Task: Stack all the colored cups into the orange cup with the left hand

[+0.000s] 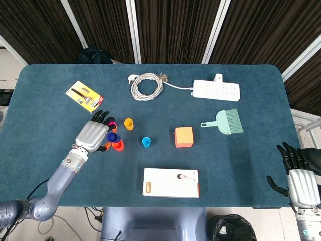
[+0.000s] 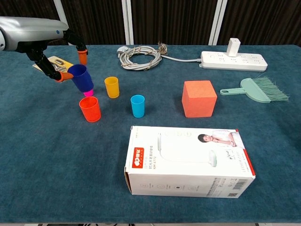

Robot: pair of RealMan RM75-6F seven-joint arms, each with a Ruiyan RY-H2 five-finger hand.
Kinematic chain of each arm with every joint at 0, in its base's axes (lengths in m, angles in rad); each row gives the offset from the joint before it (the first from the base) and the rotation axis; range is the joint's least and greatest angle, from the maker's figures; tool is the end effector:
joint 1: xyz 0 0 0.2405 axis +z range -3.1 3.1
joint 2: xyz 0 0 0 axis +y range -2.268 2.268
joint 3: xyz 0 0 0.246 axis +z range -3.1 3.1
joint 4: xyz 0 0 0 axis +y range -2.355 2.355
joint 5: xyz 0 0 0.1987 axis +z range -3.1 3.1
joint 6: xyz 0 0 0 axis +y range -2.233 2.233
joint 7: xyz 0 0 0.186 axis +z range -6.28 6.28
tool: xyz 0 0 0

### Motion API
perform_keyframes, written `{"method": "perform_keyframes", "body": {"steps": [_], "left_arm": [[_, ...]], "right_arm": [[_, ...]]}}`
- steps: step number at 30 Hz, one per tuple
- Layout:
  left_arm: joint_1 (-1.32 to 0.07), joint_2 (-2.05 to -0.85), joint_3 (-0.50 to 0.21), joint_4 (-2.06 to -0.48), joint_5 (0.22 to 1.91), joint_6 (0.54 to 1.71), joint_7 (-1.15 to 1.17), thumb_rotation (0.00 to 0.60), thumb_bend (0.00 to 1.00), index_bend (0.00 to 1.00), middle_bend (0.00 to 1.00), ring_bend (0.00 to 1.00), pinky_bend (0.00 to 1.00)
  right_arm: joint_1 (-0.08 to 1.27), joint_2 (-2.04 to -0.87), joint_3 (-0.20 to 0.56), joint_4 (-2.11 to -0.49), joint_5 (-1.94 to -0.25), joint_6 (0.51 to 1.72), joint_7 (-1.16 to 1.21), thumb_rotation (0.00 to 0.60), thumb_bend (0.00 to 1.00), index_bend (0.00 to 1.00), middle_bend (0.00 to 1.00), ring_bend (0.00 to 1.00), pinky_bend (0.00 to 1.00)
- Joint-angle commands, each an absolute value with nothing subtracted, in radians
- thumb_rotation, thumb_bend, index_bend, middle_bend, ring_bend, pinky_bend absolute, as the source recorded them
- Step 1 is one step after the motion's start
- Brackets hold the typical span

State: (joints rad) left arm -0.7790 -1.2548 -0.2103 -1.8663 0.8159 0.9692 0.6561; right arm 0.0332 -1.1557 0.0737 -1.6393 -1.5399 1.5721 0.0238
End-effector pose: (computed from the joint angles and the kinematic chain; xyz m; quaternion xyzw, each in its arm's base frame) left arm -0.1150 0.3613 0.0441 -0.7603 -0.3635 -0.3029 0.4451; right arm -0.2854 -0.2096 0.1680 0.5572 -0.3873 0.4396 0.5884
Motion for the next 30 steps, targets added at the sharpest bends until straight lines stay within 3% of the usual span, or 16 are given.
{"method": "perform_keyframes", "body": {"steps": [1,30], "left_arm": [[-0.786,-1.262,-0.204,-1.86,0.806,0.973,0.657,0.6,0.36,0.41,0.19,0.0,0.0],[-0.823,-1.312,-0.149,-1.804,0.796,0.974,0.641,0.6,0.36,0.4,0.19,0.0,0.0]], "right_arm": [[0.034,-1.156,0.074,-1.639,-1.539,1.57,0.023,0.6,0.34,0.09,0.04,0.09,0.04],[0.035,-1.161,0.076,-1.635,-1.538,1.568,0.017,0.6,0.34,0.09,0.04,0.09,0.04]]}}
